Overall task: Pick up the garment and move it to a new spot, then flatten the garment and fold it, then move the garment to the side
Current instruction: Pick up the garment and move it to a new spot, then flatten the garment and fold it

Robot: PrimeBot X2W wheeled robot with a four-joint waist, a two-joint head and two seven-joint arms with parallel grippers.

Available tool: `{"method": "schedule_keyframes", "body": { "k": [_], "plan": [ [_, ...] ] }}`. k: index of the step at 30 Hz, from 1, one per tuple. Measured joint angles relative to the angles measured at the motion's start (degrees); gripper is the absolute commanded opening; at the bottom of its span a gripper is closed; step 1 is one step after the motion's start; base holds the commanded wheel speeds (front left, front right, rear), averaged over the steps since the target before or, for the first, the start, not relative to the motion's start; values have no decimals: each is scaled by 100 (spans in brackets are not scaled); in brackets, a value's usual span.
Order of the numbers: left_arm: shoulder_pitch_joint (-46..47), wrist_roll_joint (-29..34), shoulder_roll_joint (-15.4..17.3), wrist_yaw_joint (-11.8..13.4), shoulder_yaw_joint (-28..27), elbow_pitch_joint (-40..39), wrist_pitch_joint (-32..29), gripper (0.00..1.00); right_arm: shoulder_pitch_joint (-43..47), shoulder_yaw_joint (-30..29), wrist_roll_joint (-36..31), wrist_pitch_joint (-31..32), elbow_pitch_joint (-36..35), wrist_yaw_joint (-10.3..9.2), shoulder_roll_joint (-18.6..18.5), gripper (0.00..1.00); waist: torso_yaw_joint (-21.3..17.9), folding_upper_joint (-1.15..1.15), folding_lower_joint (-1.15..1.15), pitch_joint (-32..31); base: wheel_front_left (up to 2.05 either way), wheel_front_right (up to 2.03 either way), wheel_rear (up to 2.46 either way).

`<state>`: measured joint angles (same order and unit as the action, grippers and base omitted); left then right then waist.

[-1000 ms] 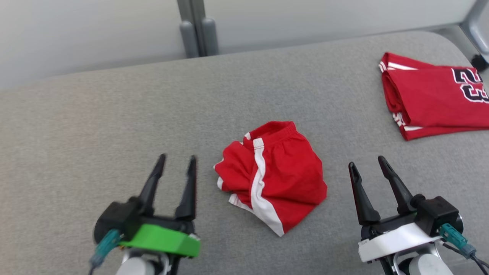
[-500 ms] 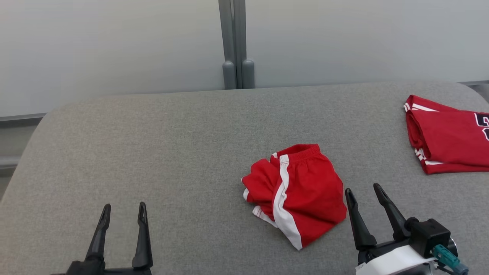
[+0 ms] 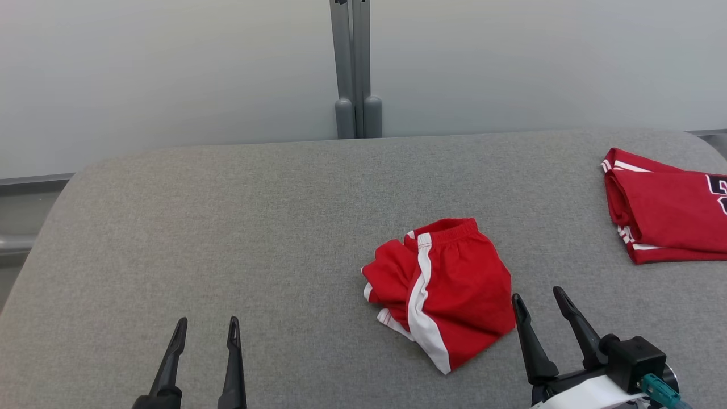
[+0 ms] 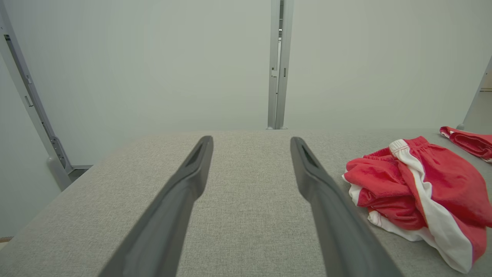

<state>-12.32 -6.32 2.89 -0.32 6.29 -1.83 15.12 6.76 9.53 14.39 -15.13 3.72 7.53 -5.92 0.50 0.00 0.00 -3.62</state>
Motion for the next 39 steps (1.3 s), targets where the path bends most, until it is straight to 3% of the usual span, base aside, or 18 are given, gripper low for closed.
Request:
{"method": "schedule_keyframes", "body": {
  "k": [39],
  "plan": [
    [19,60,0,10,30,144,0,100,-1,16,25,0,53,0,7,100,-66,0,0,-6,0,0,0]
  ]
}}
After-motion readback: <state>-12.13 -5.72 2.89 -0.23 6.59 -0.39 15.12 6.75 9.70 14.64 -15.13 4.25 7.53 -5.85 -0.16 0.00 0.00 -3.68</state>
